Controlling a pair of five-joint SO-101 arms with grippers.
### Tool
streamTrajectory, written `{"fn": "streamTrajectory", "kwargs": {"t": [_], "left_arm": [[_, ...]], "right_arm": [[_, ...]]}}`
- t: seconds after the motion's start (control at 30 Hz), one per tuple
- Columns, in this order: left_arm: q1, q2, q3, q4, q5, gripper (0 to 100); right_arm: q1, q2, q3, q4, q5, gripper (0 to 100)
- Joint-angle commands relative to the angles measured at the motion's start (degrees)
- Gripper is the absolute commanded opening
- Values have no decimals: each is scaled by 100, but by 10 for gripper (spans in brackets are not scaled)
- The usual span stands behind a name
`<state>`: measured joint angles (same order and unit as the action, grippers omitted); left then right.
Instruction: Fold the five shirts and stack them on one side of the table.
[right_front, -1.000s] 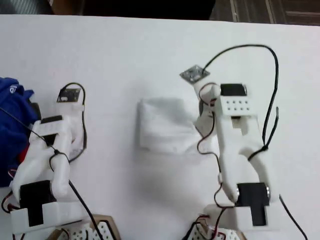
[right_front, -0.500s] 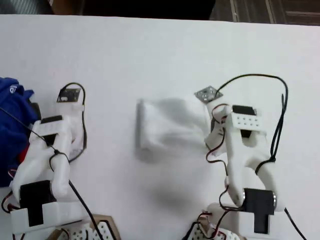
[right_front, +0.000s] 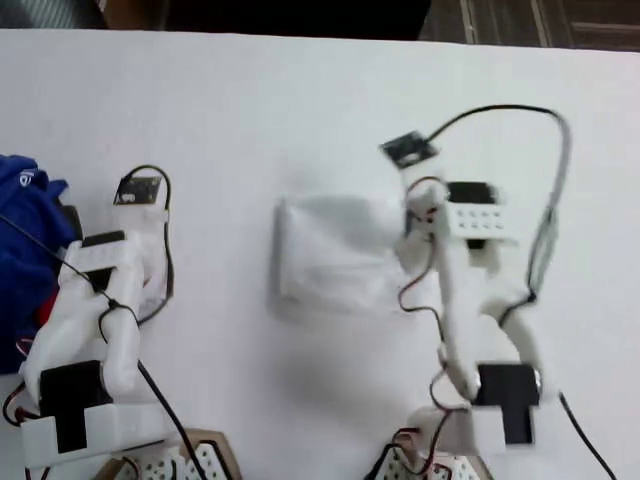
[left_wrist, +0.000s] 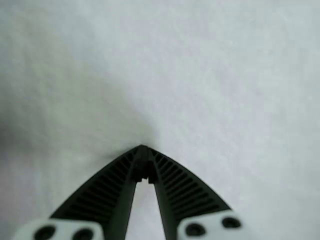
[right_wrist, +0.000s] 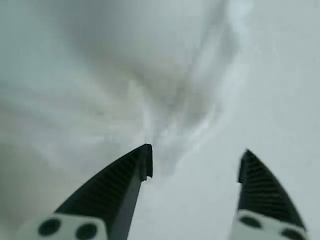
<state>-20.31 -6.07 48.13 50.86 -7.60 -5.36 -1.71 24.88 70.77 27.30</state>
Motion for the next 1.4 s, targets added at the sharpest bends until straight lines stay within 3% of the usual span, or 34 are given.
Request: {"fn": "streamTrajectory", "kwargs": {"t": [0.0,0.3,0.57,0.67,0.8,0.87,1.07,1.37], "left_arm": [[-26,26,-163,-132,44,27],[-26,26,-163,-132,44,27],[-26,26,-163,-132,44,27],[-26,18,-163,-132,44,27],[-26,18,-163,-141,44,27],[-26,18,-163,-141,44,27],[-26,18,-163,-141,44,27],[-26,9,-163,-141,44,27]], "right_arm": [[-233,532,-237,-479,-264,393],[-48,1666,-1134,-778,-2013,393],[-84,2334,-1240,-365,-2295,391],[-110,2448,-1240,31,-2259,308],[-40,2519,-1240,233,-2233,89],[4,2519,-1231,215,-2075,13],[163,2475,-1415,224,-1442,22],[2132,2527,-3209,435,747,22]]}}
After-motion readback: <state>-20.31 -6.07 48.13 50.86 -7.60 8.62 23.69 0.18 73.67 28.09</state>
